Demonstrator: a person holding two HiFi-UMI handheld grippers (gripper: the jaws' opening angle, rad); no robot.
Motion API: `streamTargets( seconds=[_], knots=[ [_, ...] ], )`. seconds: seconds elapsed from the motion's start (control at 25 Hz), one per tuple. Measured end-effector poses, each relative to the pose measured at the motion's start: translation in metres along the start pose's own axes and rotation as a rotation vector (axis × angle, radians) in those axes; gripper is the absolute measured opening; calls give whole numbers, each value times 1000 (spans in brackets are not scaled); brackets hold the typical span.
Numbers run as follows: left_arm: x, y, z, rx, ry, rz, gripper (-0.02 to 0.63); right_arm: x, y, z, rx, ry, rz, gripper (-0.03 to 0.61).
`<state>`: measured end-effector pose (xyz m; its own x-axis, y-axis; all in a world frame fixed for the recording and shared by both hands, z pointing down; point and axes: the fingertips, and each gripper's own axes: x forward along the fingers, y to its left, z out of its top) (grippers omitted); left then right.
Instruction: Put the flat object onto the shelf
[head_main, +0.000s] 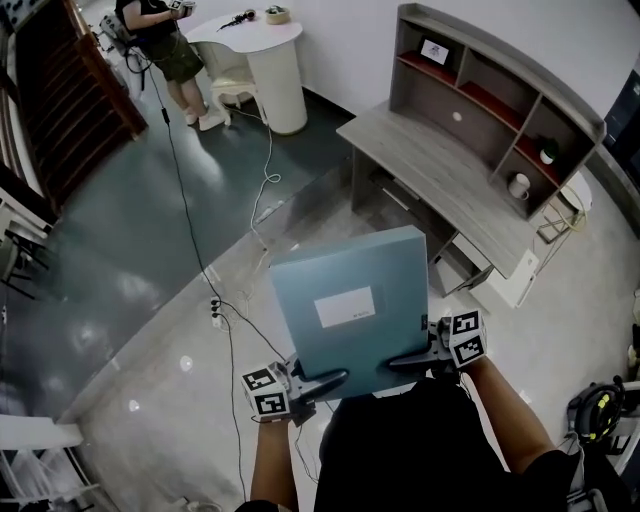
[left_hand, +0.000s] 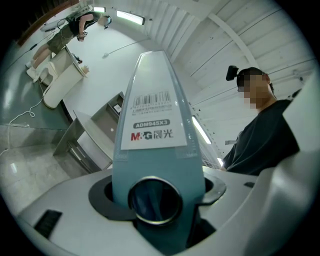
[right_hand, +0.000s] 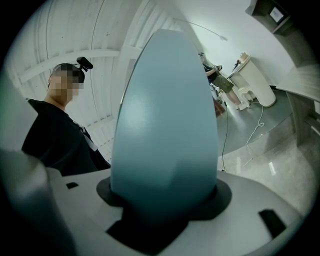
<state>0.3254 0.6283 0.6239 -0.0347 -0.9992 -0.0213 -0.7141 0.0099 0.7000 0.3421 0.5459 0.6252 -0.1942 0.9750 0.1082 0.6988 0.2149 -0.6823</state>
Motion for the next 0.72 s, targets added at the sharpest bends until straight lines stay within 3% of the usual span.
streamTargets(
  seconds=[0.36, 0.72],
  knots=[
    [-28, 22, 11, -8, -65, 51, 310, 33, -23, 11, 15, 59, 21, 287],
    [-7, 69, 36, -15, -90, 96, 310, 27, -77, 41, 7, 86, 43, 291]
  ],
)
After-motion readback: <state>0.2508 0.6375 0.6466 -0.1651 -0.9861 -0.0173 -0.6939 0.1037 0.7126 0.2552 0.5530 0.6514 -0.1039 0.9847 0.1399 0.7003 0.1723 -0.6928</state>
